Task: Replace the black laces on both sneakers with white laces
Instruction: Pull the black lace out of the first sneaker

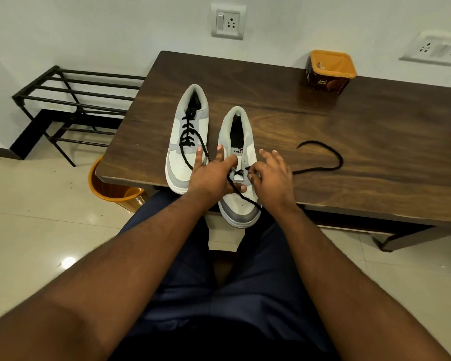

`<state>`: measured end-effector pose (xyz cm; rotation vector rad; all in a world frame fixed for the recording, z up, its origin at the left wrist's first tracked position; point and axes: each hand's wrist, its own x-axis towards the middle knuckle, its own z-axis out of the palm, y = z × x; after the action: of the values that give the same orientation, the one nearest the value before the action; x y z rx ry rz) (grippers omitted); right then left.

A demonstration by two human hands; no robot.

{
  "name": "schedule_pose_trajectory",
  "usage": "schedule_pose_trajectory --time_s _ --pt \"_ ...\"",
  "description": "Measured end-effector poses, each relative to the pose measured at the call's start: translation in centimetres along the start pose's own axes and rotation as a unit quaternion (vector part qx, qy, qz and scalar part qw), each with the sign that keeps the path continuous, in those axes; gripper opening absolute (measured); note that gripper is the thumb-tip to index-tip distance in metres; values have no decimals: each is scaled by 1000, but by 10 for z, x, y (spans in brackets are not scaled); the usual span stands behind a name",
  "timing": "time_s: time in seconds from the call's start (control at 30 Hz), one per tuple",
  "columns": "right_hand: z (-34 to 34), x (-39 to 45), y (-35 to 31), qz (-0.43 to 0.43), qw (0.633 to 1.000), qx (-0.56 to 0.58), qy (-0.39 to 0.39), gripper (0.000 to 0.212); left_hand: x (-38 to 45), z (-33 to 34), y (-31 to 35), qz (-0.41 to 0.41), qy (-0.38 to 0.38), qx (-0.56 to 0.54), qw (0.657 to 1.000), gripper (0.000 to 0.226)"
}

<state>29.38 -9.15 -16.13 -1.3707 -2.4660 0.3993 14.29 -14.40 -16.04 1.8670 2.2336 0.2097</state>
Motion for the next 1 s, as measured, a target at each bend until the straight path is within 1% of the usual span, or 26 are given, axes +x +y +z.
schedule_pose_trajectory --time_s 0.07,0.17,0.23,0.33,0.4,0.57,0.6,0.67,0.73,0.8,0.9,1.0 --pt "-2 1 2 -2 999 -47 -11 22 0 0 1 -4 1 -9 1000 62" --pt "-1 -2 6 -39 994 -98 -13 19 1 0 0 -5 9 -23 1000 64" --pt "-2 -3 8 -55 994 -90 -23 21 2 2 -1 -3 16 -28 999 66" --pt "-3 -3 6 -25 997 -57 -36 22 2 4 0 1 25 -37 999 69" --pt "-3 -2 5 -15 997 -74 -26 21 1 5 -1 3 30 -44 999 70" --pt "-17 -4 23 -58 977 -205 24 12 3 3 -1 -18 19 -38 999 65" --pt "-21 -4 31 -53 973 -224 25 12 2 1 0 -27 14 -33 999 64" --pt "-30 -4 48 -15 969 -246 28 15 1 -1 2 -38 7 -28 999 63" --pt "-39 -3 62 35 968 -248 27 18 0 -2 3 -40 17 -32 999 62" --pt "-41 -1 65 54 967 -248 10 21 0 -2 2 -41 23 -30 998 63" --pt "-40 -4 52 24 980 -197 4 30 -1 -1 3 -42 22 -29 998 63" --pt "-35 -5 28 -55 990 -129 -11 35 -1 0 4 -39 27 -33 998 63"
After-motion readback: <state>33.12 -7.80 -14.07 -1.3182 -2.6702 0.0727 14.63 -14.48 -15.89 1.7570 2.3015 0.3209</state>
